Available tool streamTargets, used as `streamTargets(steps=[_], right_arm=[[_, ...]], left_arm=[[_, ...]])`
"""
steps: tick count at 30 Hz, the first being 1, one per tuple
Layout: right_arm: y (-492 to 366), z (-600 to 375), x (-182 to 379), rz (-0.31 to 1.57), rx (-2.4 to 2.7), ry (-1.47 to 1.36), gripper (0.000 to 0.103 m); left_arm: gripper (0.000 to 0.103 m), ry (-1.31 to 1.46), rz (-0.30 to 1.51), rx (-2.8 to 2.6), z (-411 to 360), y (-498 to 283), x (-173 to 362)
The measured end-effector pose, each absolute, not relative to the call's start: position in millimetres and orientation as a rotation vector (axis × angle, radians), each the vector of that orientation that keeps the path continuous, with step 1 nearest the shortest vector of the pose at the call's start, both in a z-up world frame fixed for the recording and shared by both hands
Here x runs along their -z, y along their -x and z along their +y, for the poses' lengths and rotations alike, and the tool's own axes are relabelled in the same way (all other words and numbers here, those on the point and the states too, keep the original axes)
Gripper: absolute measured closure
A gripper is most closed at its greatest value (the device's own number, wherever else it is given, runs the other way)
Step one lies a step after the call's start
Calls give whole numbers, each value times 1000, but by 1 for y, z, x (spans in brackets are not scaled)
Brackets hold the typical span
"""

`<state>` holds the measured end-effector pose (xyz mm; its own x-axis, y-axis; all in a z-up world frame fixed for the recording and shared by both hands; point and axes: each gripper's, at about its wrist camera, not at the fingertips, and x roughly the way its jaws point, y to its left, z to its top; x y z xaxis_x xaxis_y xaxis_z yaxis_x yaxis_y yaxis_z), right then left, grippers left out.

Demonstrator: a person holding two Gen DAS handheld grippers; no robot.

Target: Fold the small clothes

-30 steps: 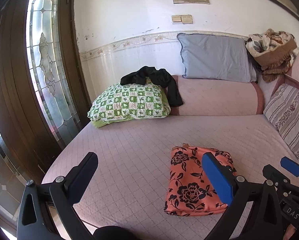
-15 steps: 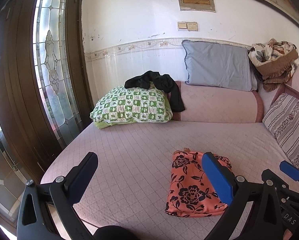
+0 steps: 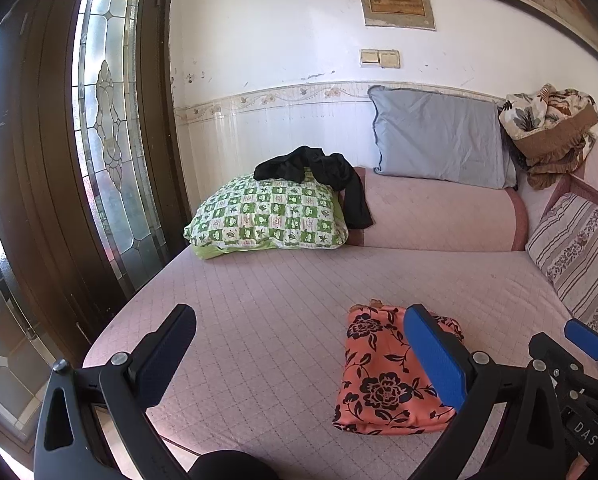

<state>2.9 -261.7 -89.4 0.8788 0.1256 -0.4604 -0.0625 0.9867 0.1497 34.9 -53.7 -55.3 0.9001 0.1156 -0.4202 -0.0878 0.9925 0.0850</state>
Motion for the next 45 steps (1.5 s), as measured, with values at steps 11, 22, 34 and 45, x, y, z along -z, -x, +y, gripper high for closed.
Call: streamTargets(steps=[11,22,34,45], right_arm=[[0,-259,89,490,-87,-129,37],[2,-256,85,490,-67,-134,37],[2,-256,77,489,-51,-164,37],[-39,-249,92,551,-127,-181,37]], left_arm=[[0,-54,436,-99,-51,-32,56],[0,-30,428,-87,-47,-26,54],[0,-10,395,-107,-36,-14,41],[0,11,418,-234,-24,-32,33]])
